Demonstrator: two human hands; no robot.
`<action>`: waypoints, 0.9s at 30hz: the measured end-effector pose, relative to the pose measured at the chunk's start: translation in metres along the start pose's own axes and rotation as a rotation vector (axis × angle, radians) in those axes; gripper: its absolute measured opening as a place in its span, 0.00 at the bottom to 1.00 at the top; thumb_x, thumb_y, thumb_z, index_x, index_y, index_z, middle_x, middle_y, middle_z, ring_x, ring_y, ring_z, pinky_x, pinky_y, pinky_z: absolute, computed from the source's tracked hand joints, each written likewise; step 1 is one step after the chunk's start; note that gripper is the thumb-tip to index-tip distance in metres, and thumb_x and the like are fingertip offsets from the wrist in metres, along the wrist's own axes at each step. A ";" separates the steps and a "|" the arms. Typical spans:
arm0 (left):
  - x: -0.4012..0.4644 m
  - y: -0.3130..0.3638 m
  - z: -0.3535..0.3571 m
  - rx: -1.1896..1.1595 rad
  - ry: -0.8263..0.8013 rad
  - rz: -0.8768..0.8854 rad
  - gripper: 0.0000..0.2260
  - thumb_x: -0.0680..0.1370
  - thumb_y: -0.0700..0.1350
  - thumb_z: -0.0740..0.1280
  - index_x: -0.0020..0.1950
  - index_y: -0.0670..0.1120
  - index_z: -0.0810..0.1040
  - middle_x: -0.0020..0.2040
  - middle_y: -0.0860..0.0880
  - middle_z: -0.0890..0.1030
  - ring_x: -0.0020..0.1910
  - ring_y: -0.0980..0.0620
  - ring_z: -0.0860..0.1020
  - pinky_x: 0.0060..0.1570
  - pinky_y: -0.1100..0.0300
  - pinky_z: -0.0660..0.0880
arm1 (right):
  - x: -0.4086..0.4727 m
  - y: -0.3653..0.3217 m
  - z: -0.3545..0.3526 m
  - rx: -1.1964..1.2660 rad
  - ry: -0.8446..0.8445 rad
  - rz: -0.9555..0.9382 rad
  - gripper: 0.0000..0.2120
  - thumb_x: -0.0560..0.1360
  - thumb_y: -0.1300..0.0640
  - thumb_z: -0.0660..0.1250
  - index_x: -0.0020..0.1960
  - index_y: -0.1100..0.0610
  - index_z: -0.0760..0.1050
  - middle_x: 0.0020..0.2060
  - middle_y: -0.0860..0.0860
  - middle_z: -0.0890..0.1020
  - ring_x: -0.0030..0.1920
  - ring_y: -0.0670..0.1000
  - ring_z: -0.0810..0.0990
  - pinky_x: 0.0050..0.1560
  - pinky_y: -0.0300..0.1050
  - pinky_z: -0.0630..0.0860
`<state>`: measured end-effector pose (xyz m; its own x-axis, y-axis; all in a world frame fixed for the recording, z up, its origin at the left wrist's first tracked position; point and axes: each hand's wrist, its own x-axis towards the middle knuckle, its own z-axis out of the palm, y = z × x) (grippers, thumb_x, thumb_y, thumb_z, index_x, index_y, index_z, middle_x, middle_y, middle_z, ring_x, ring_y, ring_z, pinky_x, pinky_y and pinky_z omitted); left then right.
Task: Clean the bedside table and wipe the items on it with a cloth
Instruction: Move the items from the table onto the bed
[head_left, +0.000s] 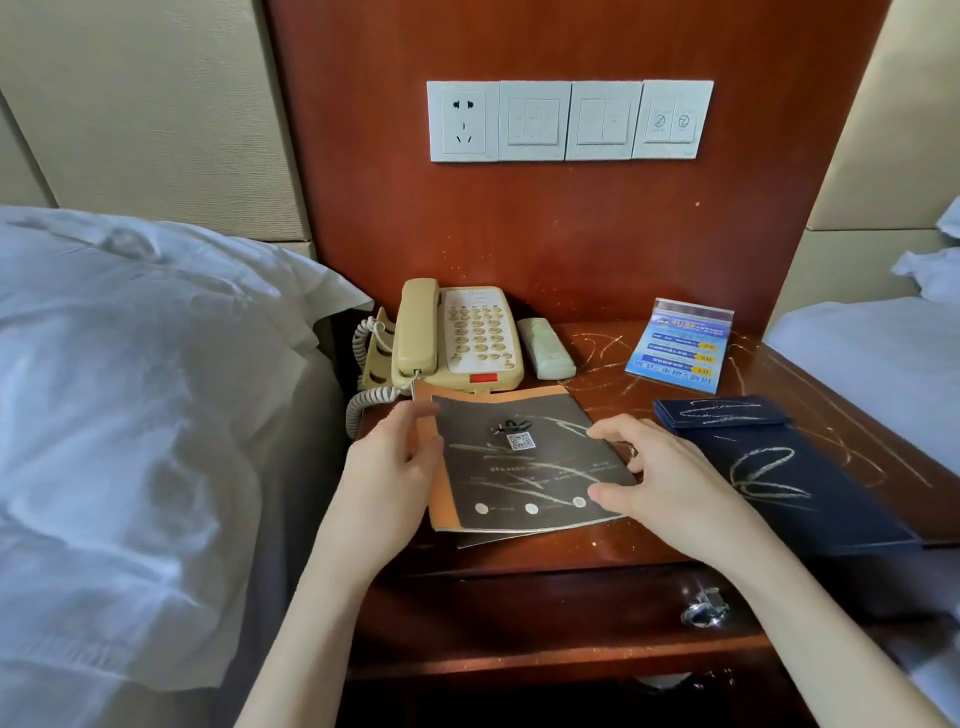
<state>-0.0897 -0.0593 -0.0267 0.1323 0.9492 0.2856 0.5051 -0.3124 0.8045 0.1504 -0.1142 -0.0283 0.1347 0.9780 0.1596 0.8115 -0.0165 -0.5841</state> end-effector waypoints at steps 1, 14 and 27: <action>0.001 0.000 0.001 -0.118 0.013 -0.035 0.13 0.80 0.44 0.62 0.62 0.56 0.76 0.49 0.54 0.82 0.42 0.60 0.80 0.41 0.63 0.77 | 0.000 0.000 0.000 0.014 0.008 -0.002 0.22 0.70 0.50 0.71 0.61 0.38 0.67 0.52 0.38 0.72 0.55 0.45 0.72 0.53 0.47 0.74; 0.002 0.022 0.001 -0.644 -0.010 -0.064 0.21 0.79 0.32 0.59 0.53 0.55 0.84 0.49 0.50 0.86 0.45 0.52 0.84 0.37 0.64 0.79 | -0.001 0.005 -0.006 0.351 0.044 0.013 0.20 0.73 0.51 0.69 0.58 0.34 0.66 0.55 0.32 0.71 0.53 0.37 0.72 0.45 0.34 0.68; 0.037 0.073 0.034 -0.811 0.079 0.026 0.21 0.80 0.34 0.58 0.53 0.58 0.84 0.53 0.56 0.85 0.50 0.55 0.83 0.42 0.62 0.78 | 0.003 0.018 -0.068 1.266 -0.023 0.052 0.22 0.77 0.71 0.54 0.65 0.56 0.72 0.56 0.56 0.82 0.54 0.57 0.82 0.42 0.50 0.81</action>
<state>-0.0192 -0.0455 0.0248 0.0600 0.9451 0.3211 -0.2756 -0.2935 0.9154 0.2045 -0.1259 0.0160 0.1296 0.9858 0.1069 -0.3063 0.1424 -0.9412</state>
